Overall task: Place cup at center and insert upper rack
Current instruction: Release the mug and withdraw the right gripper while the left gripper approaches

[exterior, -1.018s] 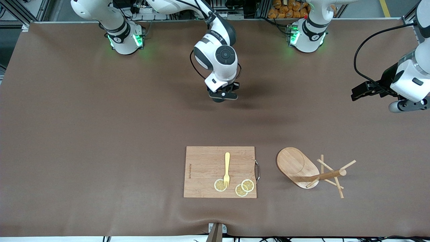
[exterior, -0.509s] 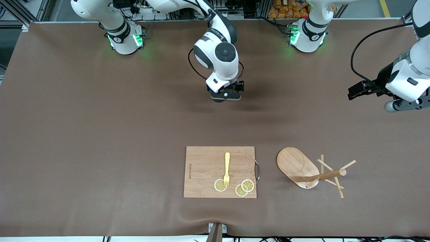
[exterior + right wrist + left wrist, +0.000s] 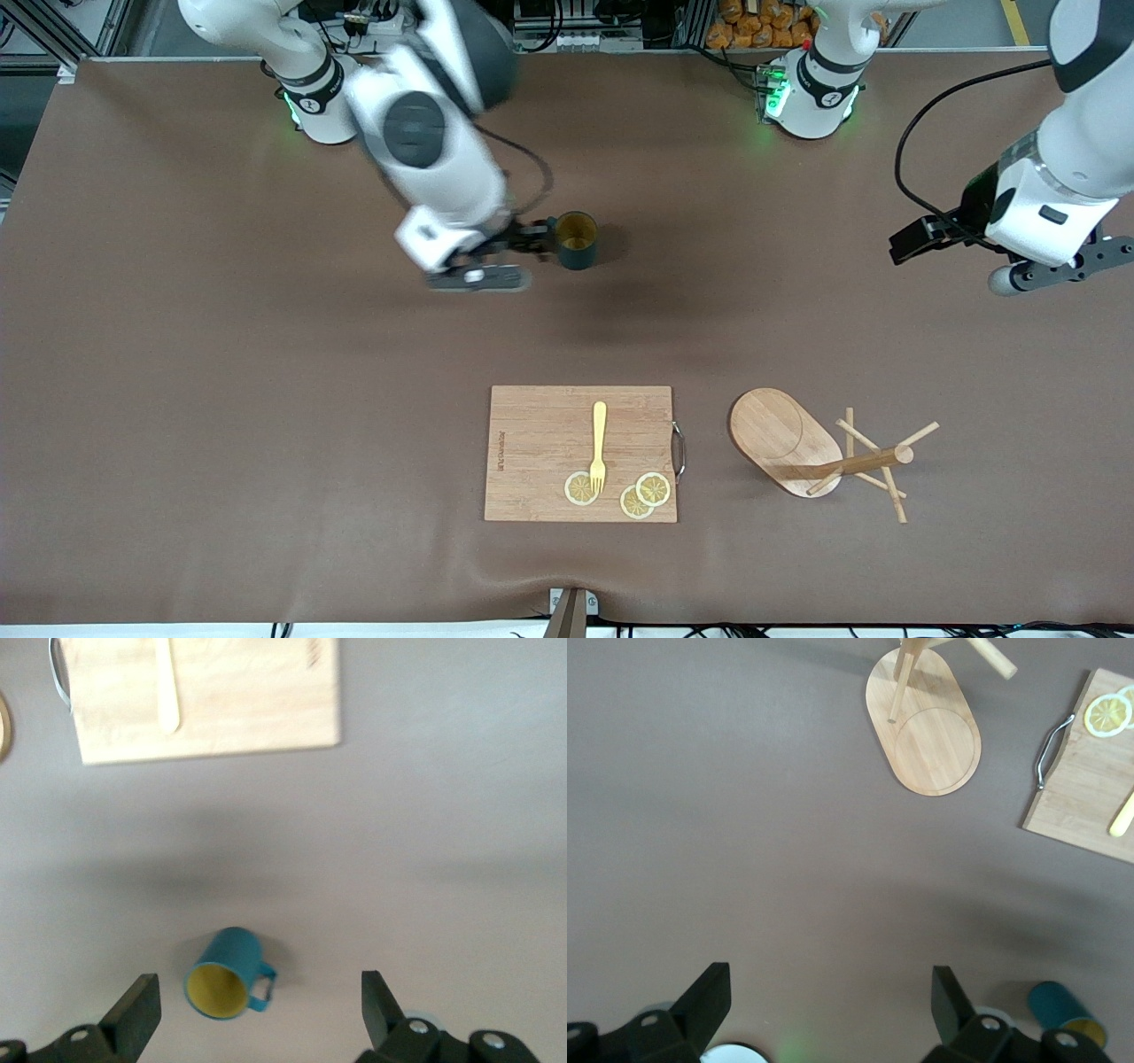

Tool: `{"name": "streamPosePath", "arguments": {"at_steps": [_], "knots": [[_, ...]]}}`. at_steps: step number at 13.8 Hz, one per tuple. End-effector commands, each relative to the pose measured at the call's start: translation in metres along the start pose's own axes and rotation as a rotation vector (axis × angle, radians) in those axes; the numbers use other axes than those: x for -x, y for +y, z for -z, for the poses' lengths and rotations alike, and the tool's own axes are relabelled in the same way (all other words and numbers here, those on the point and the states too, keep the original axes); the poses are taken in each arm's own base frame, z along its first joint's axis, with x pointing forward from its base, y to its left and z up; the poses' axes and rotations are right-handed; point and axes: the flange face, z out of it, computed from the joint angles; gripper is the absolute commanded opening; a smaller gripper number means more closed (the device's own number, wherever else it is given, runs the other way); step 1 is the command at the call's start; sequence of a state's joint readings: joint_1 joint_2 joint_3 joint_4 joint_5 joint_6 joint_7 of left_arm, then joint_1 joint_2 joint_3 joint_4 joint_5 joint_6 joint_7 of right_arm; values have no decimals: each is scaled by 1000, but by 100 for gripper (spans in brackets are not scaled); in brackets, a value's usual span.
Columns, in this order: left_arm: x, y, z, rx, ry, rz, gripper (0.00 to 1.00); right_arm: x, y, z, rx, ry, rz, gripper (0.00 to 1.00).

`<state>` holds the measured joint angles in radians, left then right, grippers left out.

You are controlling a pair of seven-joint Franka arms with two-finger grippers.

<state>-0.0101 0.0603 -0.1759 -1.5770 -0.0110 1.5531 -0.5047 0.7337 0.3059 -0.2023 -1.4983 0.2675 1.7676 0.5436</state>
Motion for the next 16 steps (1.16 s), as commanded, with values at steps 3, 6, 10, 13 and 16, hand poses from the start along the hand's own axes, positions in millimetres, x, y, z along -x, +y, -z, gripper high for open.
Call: {"name": "streamPosePath", "arguments": {"at_steps": [3, 6, 10, 13, 16], "knots": [[53, 89, -8, -11, 8, 165, 100, -42, 152, 103, 28, 36, 40, 100], [87, 151, -23, -14, 19, 300, 100, -52, 232, 143, 145, 106, 79, 100], [140, 250, -68, -93, 92, 449, 100, -67, 347, 159, 140, 100, 110, 100], [183, 295, -98, -133, 138, 482, 100, -70, 392, 156, 131, 86, 81, 100], [227, 330, -135, -179, 205, 502, 100, -72, 411, 154, 116, 84, 75, 100]]}}
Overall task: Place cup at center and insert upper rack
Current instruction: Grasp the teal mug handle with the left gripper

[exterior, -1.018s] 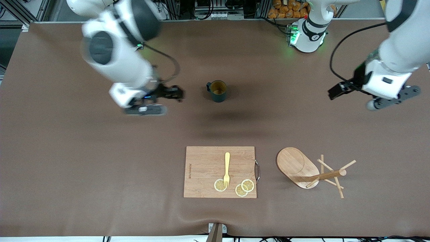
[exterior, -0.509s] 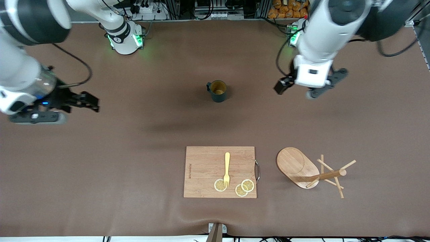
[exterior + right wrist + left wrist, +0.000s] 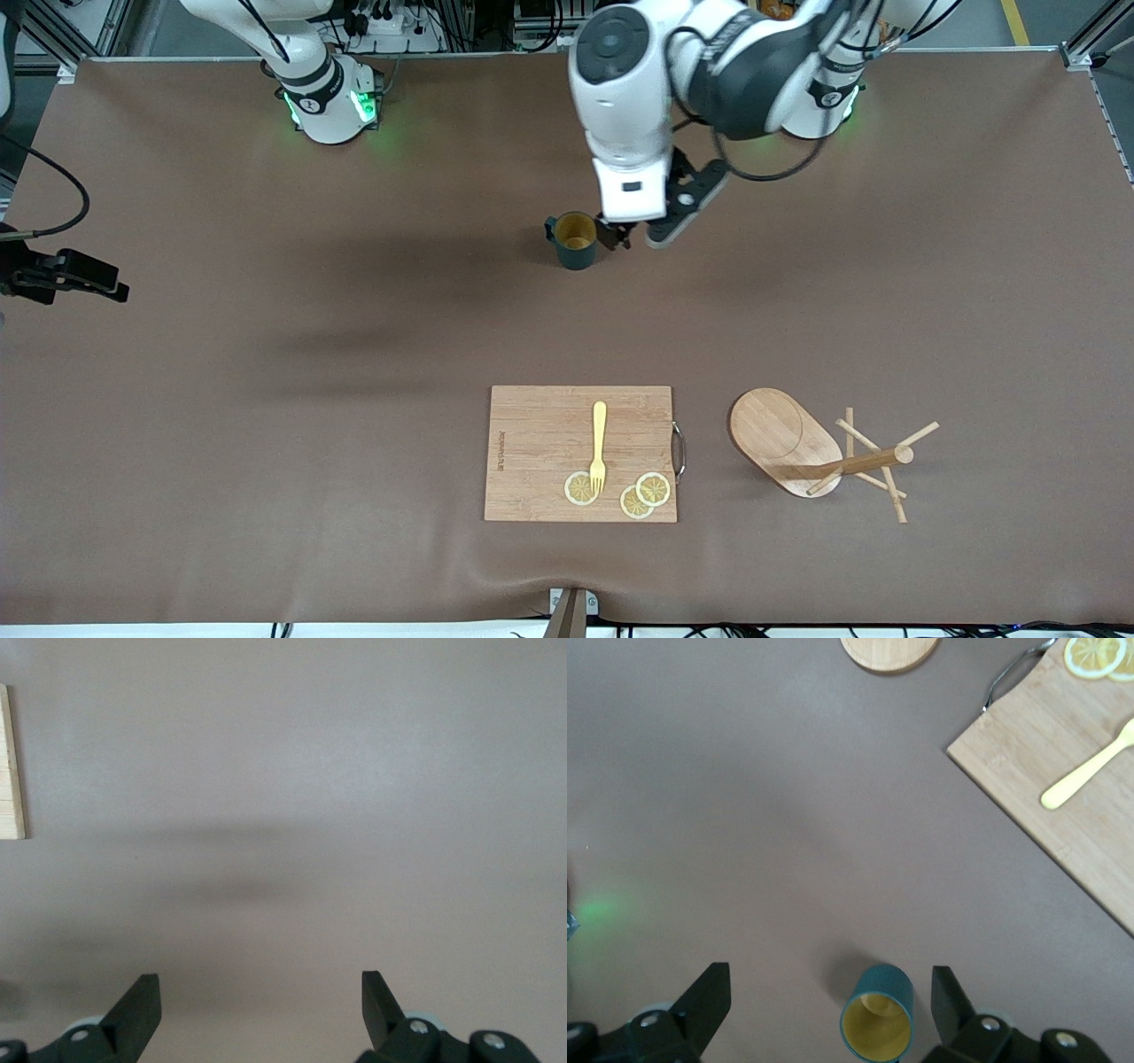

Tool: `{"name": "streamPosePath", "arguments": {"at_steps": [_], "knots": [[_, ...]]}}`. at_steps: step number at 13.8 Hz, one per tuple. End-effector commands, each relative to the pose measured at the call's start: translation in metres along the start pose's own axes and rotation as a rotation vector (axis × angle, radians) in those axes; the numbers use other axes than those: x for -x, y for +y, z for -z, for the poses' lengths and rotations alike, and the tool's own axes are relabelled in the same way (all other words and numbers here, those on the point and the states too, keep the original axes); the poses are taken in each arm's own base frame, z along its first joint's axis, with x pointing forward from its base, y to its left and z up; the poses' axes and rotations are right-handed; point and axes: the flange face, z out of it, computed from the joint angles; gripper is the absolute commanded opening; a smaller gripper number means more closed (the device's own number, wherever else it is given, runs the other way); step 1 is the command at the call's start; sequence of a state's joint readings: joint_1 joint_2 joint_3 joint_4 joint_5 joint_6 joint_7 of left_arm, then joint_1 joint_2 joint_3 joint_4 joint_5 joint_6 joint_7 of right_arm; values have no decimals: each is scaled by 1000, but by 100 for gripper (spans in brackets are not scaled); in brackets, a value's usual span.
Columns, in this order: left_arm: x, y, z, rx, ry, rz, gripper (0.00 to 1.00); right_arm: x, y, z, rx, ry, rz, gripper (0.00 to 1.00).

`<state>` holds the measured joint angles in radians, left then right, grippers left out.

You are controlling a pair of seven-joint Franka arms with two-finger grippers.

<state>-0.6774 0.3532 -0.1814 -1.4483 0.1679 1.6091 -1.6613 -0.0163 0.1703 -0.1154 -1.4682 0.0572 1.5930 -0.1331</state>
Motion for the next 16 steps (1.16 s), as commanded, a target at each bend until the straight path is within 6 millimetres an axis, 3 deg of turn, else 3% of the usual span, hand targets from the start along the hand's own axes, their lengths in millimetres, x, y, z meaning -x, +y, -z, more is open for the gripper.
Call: {"name": "streamPosePath", "arguments": {"at_steps": [1, 4, 8, 13, 16], "knots": [[45, 15, -19, -20, 85, 54, 100, 0, 2, -2, 0, 0, 14, 100], [98, 31, -53, -32, 168, 99, 100, -3, 3, 0, 3, 32, 4, 100], [154, 48, -105, -68, 250, 156, 100, -6, 4, -1, 10, 50, 4, 100], [221, 60, -139, -38, 334, 211, 100, -1, 15, -5, 17, 18, -6, 100], [253, 67, -137, 30, 365, 200, 100, 3, 17, -7, 64, -24, 0, 100]]}}
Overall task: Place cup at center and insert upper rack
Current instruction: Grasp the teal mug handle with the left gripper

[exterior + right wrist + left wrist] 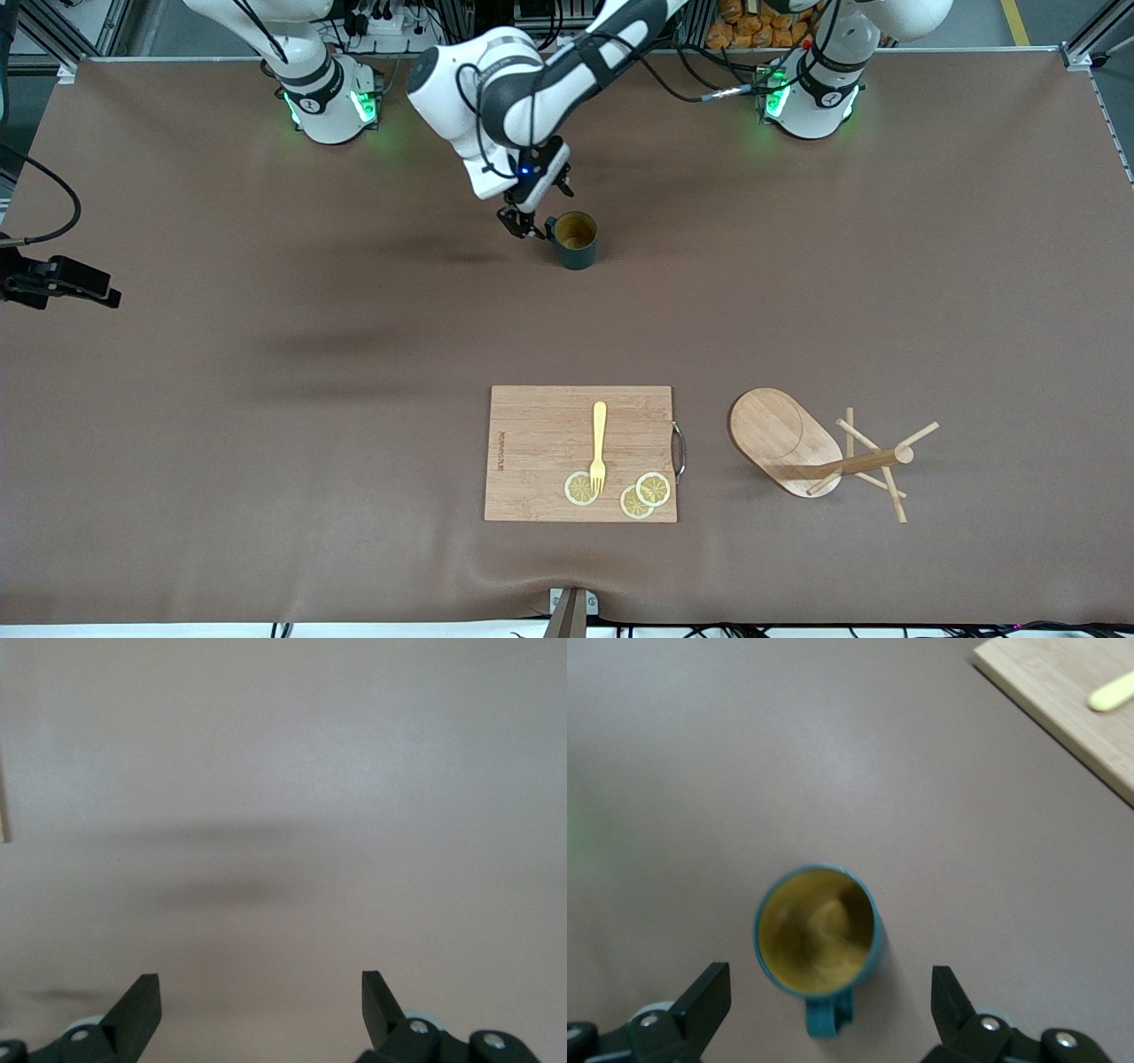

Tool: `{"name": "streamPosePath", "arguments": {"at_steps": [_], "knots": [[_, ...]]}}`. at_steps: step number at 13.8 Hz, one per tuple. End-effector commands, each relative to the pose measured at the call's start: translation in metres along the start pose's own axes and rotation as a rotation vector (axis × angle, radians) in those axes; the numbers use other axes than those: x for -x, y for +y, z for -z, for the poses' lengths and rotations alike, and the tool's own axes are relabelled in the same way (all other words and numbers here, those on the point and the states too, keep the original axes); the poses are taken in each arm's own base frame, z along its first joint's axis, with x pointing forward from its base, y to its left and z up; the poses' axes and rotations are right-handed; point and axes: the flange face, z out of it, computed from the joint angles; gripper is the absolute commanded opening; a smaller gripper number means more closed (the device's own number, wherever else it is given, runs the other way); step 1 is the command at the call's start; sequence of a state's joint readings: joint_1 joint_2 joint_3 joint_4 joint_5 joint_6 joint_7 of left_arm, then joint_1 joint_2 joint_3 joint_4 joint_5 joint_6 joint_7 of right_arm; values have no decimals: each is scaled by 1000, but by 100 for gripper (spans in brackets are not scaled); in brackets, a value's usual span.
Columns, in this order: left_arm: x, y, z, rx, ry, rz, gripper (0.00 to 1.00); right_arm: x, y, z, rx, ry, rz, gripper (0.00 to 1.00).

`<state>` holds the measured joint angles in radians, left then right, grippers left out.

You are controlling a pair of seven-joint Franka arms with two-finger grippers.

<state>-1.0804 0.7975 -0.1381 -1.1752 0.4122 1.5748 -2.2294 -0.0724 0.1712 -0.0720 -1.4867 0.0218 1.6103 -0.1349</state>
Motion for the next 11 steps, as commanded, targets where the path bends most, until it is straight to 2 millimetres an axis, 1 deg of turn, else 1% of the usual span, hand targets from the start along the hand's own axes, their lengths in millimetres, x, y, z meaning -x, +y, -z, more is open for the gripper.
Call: {"name": "streamPosePath", "arguments": {"at_steps": [1, 4, 5, 6, 11], "knots": [[18, 6, 9, 55, 57, 8, 100, 3, 3, 1, 43, -17, 12, 100], [51, -1, -12, 78, 124, -38, 100, 3, 5, 0, 43, -18, 11, 100], [56, 1, -22, 77, 145, -45, 100, 3, 5, 0, 38, -19, 3, 100], [65, -1, -32, 72, 157, -54, 100, 3, 5, 0, 38, -19, 3, 100], [86, -5, -63, 43, 185, -61, 100, 5, -1, -1, 28, -42, 5, 100]]}}
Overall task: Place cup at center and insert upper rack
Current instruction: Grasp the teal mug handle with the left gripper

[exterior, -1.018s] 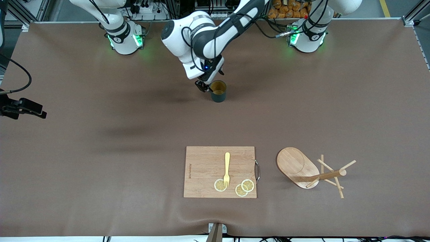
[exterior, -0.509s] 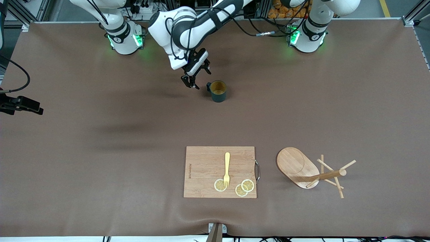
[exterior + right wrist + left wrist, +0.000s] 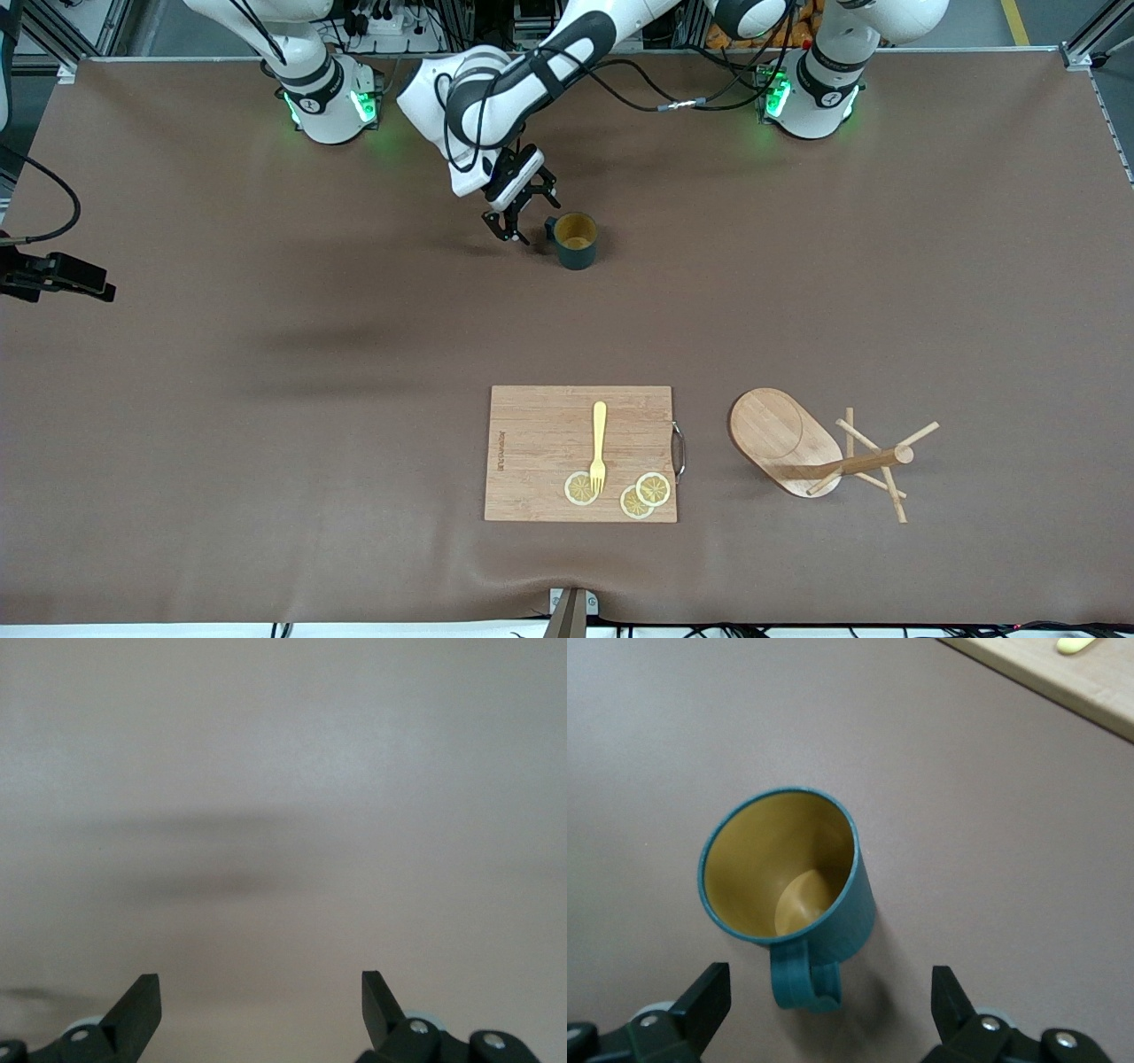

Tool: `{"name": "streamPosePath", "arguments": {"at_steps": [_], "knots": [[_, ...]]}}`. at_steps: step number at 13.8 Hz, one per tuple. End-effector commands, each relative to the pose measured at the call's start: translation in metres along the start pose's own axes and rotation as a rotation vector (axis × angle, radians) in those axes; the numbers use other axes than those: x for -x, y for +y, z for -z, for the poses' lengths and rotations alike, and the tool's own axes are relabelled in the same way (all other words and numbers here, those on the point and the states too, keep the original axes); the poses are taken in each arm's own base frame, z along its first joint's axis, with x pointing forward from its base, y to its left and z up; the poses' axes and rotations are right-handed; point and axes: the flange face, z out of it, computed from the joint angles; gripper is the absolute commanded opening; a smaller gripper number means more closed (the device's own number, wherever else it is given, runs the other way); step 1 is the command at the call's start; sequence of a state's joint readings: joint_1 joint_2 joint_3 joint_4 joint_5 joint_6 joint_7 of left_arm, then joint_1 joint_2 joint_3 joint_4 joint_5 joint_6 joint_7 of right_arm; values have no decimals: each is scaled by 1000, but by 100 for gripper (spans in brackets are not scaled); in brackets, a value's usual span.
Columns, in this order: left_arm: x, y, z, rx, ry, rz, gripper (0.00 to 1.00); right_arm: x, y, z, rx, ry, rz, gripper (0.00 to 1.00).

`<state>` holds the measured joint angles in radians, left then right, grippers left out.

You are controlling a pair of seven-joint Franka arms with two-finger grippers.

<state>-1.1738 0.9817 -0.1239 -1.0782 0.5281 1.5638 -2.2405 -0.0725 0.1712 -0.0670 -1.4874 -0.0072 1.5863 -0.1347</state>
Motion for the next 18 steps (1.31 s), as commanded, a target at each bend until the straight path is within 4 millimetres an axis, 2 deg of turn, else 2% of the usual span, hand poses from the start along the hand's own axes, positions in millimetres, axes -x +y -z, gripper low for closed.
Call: {"name": "streamPosePath", "arguments": {"at_steps": [1, 8, 12, 14, 17, 18], "knots": [[9, 1, -4, 3, 35, 29, 100, 2, -1, 2, 3, -13, 0, 100], [16, -3, -16, -28, 55, 43, 98, 2, -4, 4, 3, -9, 3, 100], [15, -1, -21, -29, 62, 46, 66, 1, -10, 3, 2, -11, 12, 100], [18, -2, -26, -35, 65, 45, 42, 1, -11, 3, 3, -11, 17, 100], [16, -1, -25, -33, 61, 47, 16, 1, -13, 4, 4, -9, 18, 100], [16, -1, -25, -34, 60, 46, 5, 1, -12, 4, 4, -9, 17, 100]]}}
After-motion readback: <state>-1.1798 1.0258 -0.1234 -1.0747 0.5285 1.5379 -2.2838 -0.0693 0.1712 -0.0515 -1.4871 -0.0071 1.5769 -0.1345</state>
